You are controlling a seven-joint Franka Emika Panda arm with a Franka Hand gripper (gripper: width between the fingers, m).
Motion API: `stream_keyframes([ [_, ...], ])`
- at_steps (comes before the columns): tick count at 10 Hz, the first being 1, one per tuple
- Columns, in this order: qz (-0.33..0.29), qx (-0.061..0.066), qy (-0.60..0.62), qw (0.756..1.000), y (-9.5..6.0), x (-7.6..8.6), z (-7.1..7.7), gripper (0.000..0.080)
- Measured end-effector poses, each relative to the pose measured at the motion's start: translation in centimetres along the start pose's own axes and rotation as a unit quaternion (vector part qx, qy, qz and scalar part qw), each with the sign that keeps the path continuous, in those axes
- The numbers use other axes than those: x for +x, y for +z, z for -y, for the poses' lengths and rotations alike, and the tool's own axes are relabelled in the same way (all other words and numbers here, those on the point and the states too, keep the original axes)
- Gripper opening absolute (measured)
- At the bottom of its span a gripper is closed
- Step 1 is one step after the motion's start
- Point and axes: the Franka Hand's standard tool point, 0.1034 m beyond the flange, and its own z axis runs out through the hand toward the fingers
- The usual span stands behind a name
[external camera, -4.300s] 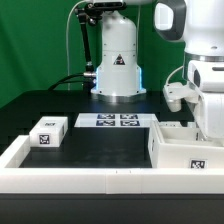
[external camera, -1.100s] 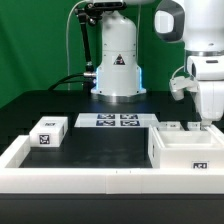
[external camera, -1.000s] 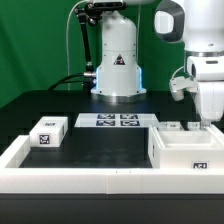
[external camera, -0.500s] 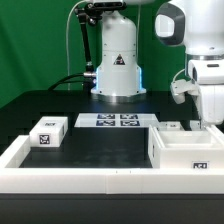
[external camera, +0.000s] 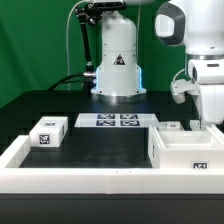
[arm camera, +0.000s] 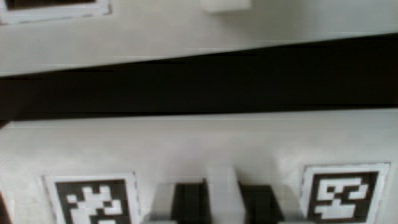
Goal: Assemble cabinet
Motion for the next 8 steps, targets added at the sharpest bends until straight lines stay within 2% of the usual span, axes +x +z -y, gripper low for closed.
stream_keyframes([
  [2, 0.017, 0.0, 0.004, 1.0, -2.3, -1.0, -0.6, 0.0071],
  [4, 0.025, 0.001, 0.007, 1.0, -3.4, -2.0, -1.2, 0.0071],
  [7, 0.024, 0.003, 0.008, 1.0, -3.1, -2.2, -1.2, 0.0071],
  [8, 0.025, 0.003, 0.009, 1.0, -3.1, -2.8, -1.4, 0.0071],
])
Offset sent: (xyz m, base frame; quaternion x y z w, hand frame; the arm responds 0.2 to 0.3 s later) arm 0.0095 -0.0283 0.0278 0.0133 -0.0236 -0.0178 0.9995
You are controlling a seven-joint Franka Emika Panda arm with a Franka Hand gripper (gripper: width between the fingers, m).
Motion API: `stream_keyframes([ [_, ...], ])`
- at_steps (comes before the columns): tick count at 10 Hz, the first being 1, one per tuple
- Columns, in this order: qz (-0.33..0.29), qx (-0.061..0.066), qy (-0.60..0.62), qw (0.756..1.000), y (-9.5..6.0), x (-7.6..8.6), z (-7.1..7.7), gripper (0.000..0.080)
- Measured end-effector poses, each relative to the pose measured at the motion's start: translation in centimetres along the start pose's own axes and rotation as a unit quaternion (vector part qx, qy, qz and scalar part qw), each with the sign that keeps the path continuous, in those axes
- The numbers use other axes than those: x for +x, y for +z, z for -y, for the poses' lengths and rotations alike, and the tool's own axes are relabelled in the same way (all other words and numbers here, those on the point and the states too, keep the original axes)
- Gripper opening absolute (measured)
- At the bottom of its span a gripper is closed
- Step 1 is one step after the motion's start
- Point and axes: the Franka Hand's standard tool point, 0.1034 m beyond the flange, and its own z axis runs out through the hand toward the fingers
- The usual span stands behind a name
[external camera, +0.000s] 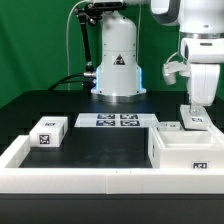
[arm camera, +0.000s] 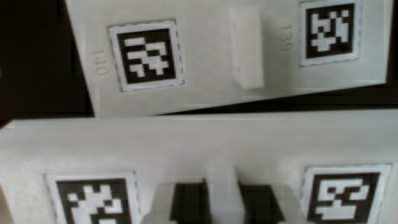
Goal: Assemble cabinet
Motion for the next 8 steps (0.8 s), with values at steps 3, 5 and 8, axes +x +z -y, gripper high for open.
stream_keyframes([
  [3, -0.001, -0.003, 0.01, 1.0, -0.19, -0.26, -0.55, 0.0071],
  [5, -0.001, -0.001, 0.011, 1.0, -0.07, -0.33, -0.44, 0.0071],
  [8, 0.0, -0.002, 0.008, 1.0, -0.46, -0.58, -1.14, 0.0071],
])
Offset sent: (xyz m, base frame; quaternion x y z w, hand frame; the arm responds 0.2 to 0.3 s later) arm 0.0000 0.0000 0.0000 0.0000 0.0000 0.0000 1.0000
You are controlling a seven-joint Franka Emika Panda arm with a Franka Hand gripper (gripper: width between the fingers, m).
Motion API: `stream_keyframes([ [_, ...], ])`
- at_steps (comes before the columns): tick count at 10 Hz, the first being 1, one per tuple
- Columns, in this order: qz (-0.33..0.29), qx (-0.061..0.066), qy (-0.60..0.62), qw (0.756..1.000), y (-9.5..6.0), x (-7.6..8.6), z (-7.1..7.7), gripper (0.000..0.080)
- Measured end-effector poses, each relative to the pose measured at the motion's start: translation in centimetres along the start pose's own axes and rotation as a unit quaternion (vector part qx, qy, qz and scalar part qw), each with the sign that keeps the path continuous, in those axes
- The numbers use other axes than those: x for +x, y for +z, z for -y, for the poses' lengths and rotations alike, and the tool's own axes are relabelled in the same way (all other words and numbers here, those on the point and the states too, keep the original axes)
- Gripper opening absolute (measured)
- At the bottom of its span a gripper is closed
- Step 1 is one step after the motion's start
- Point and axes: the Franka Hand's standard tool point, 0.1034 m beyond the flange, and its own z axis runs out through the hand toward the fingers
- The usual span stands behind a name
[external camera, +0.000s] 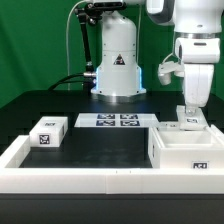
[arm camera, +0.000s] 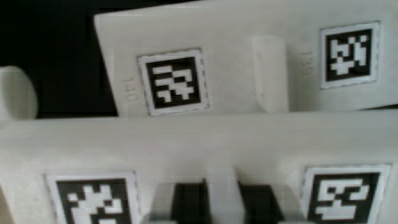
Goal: Assemble cabinet
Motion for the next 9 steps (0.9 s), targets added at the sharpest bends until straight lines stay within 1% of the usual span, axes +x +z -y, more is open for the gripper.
stream_keyframes([
  [1, 0.002, 0.0, -0.003, 1.0, -0.45, -0.13, -0.66, 0.0071],
  [5, 0.0, 0.001, -0.003, 1.0, -0.12, -0.09, -0.53, 0.0071],
  [6, -0.004, 0.001, -0.003, 1.0, 0.46, 0.06, -0.61, 0.0071],
  [8, -0.005, -0.006, -0.003, 1.0, -0.15, 0.25, -1.32, 0.0071],
  [9, -0.004, -0.005, -0.01, 1.0, -0.19, 0.13, -1.41, 0.0071],
])
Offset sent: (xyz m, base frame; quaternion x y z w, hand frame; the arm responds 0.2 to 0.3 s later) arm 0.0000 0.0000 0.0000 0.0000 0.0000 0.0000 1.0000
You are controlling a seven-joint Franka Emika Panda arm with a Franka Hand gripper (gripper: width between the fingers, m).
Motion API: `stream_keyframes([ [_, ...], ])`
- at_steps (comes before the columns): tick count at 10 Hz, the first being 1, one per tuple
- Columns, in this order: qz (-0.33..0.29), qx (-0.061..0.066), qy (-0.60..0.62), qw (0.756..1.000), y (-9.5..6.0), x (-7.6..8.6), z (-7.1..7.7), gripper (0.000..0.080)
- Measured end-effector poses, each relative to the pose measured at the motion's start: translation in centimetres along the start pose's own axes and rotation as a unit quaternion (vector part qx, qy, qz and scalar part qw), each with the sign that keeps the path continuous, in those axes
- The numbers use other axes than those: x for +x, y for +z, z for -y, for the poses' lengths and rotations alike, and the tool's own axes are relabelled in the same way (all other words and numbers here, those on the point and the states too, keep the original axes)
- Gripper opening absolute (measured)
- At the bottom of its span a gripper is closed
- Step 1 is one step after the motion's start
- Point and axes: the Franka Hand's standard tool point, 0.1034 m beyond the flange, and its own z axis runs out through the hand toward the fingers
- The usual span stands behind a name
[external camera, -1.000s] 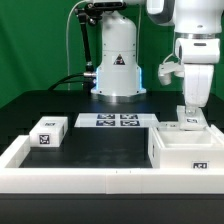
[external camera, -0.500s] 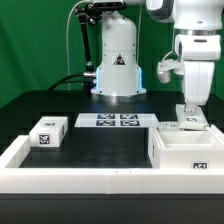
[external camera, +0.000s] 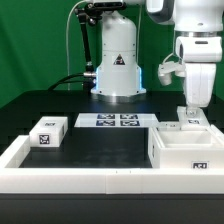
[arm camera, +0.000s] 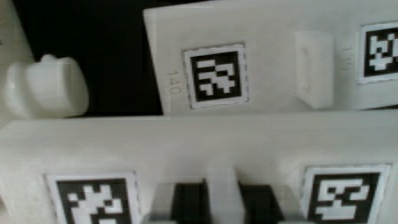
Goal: Assemble cabinet
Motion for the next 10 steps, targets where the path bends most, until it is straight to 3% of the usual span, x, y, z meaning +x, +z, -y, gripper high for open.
stream_keyframes([
  [10, 0.002, -0.001, 0.004, 1.0, -0.47, -0.1, -0.09, 0.0071],
])
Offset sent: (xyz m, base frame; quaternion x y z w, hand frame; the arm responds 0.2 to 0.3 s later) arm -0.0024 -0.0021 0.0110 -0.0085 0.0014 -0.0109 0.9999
